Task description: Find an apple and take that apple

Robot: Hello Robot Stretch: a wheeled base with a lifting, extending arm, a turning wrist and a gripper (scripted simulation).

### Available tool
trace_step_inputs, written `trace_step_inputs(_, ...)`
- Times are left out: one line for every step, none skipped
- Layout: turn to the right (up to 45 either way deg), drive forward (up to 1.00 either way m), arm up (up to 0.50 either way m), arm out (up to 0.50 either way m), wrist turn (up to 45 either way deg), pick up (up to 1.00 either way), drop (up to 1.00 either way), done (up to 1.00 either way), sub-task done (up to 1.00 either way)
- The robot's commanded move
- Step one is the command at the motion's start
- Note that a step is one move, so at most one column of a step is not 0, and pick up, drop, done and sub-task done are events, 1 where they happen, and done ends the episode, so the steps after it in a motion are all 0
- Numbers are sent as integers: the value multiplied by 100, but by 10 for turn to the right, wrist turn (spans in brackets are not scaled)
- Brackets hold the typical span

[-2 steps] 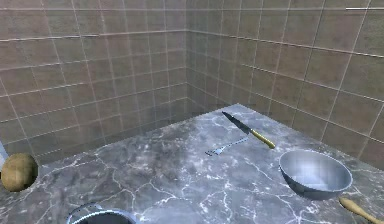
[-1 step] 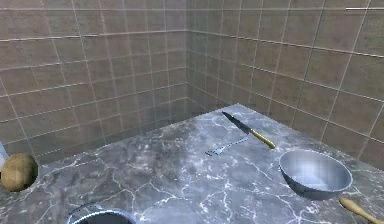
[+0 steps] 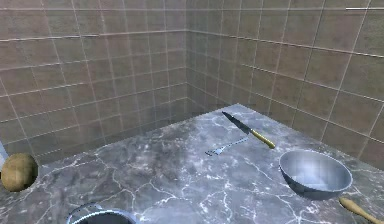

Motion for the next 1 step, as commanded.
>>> trace_step_inputs(0, 0, 0, 0, 0, 0, 0, 100, 0)
